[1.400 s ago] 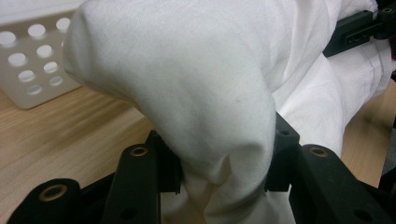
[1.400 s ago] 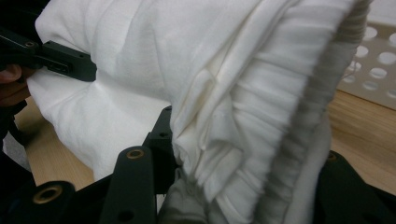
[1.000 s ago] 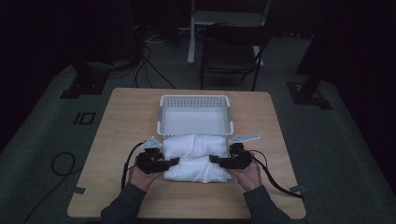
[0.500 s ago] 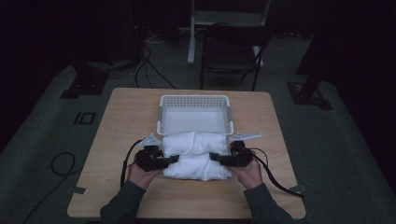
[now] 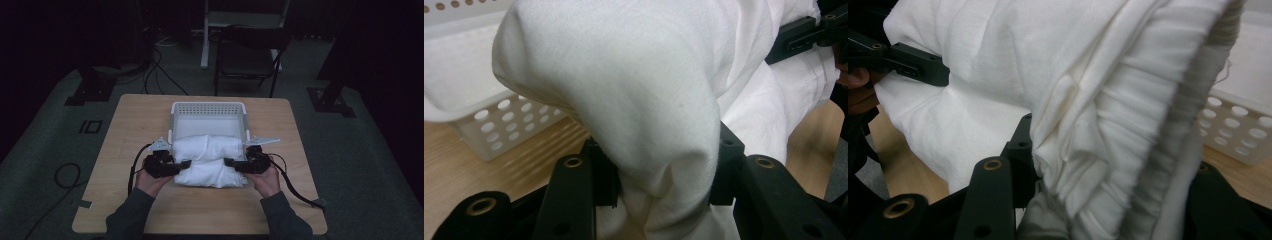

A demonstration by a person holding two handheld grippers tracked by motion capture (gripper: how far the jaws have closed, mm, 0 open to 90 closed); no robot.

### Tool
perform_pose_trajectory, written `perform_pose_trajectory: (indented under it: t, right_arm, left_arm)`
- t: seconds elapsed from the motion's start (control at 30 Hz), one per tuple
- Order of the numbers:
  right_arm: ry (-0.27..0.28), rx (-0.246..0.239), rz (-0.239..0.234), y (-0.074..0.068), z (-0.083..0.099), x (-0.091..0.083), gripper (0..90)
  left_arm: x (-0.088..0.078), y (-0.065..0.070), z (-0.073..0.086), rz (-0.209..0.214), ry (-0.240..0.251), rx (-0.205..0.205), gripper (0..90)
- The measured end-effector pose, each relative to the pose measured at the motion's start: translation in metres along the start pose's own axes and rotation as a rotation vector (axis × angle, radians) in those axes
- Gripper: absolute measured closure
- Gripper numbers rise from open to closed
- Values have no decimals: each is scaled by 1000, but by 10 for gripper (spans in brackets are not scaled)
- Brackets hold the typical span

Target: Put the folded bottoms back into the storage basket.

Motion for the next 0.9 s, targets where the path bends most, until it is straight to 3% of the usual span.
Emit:
perform_pose_trajectory:
  t: [0.9]
  right_arm:
    - [30,-28,18,5,-28,5,547]
  left_arm:
    - [2,-11,-27,-13,23,14,584]
Point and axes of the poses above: each handheld gripper's, and its own axes: x roughly forward along the jaws, z roughly out of its underside, y roughly to its right, the point moved 10 cm from there along x, roughly forward along the jaws, and after that the axes turned 14 degrees about y, right-handed, at the moved point
